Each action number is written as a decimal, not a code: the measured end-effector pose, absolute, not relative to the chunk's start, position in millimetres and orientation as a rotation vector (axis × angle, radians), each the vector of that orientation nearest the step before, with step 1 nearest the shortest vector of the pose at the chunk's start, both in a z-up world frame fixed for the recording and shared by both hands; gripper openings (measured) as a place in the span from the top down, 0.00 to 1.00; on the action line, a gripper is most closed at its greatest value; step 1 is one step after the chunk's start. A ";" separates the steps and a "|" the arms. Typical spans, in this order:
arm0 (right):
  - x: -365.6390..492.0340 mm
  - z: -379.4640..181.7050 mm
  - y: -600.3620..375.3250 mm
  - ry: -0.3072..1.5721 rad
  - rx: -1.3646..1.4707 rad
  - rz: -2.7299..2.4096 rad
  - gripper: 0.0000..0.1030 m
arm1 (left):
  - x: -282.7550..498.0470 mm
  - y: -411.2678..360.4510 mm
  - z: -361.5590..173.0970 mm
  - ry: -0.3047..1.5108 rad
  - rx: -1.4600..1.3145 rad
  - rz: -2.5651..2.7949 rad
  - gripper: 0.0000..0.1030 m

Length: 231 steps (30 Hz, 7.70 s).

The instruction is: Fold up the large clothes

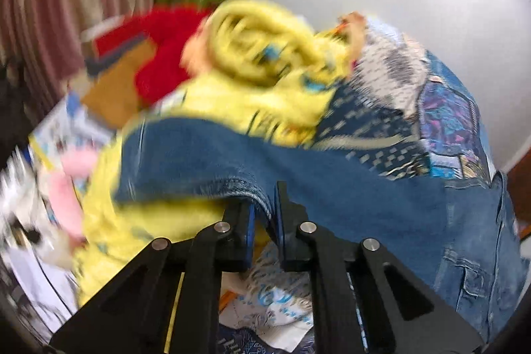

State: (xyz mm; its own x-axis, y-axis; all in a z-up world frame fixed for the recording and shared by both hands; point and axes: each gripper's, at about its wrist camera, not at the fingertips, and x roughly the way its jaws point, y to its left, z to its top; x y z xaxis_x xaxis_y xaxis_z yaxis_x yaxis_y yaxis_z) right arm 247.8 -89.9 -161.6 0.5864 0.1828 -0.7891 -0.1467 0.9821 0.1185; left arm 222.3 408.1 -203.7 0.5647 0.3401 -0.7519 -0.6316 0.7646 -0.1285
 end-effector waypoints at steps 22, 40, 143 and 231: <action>208.4 -142.1 -185.7 0.852 0.119 0.123 0.00 | 358.1 67.9 -130.3 0.816 -0.069 -0.153 0.95; 208.7 -153.3 -186.6 0.887 0.031 0.159 0.00 | 313.6 22.8 -224.7 1.118 -0.025 -0.274 0.41; 262.2 -252.0 -392.7 1.137 0.650 0.087 0.21 | 355.7 17.9 -192.8 1.037 0.029 -0.125 0.00; 213.7 -219.1 -342.0 1.031 0.416 0.087 0.25 | 386.5 -179.1 -216.0 0.981 0.496 -0.380 0.60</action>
State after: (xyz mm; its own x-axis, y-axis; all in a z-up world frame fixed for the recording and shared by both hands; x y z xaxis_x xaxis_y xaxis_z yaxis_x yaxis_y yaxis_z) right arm 213.7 -342.0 -219.1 0.5178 0.2634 -0.8139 0.1226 0.9188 0.3753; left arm 386.5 -179.1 -216.0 0.5061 -0.0824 -0.8585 0.5169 0.8258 0.2255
